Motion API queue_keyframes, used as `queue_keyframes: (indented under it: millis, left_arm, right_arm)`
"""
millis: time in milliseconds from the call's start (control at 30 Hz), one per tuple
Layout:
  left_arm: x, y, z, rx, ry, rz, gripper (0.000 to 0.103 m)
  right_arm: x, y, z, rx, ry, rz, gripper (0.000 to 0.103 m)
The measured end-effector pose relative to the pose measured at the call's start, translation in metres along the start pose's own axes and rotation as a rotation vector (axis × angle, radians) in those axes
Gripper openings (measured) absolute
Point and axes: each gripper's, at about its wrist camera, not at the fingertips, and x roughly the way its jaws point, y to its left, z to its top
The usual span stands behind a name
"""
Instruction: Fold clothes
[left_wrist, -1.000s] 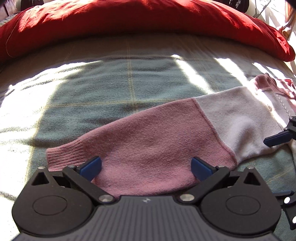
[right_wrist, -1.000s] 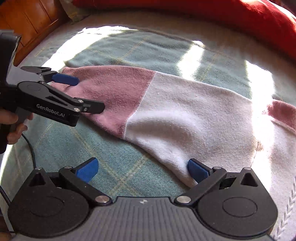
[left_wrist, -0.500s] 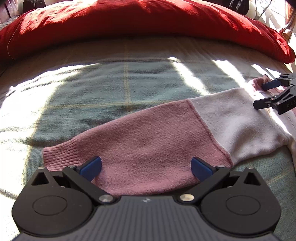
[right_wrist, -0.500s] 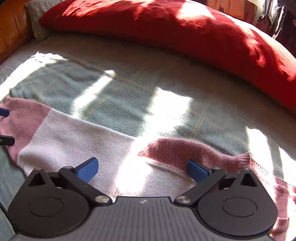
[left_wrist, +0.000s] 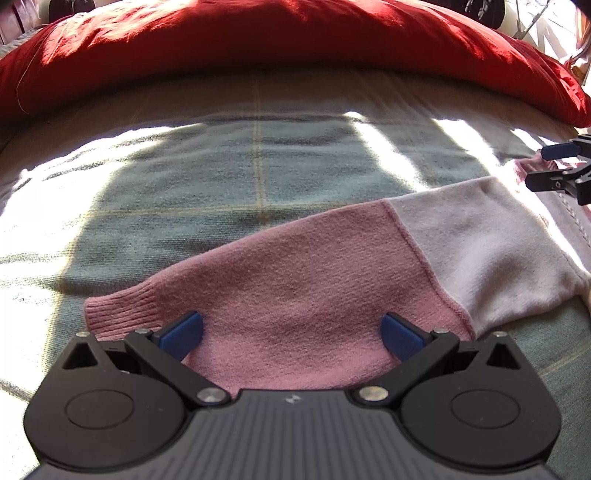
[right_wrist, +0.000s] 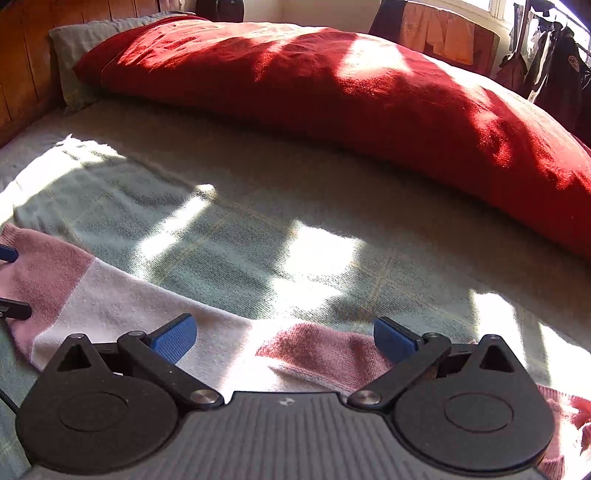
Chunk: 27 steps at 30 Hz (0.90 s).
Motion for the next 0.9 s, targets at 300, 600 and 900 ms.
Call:
queue_keyframes:
  millis: [300,600,900]
  left_arm:
    - [0.001,-0.002,0.001,-0.003,-0.004,0.01,0.102]
    - [-0.014,-0.017,0.011,0.009,-0.05,0.005,0.102]
    - [-0.02,-0.074,0.035,0.194,-0.141,-0.065,0.102]
  right_arm:
    - [0.047,-0.007,0.0,0.074,0.034,-0.002,0.103]
    - [-0.018,0.017,-0.037,-0.032,0.114,-0.019,0.103]
    - [-0.059,0.048,-0.075,0.017,0.148,-0.027,0.103]
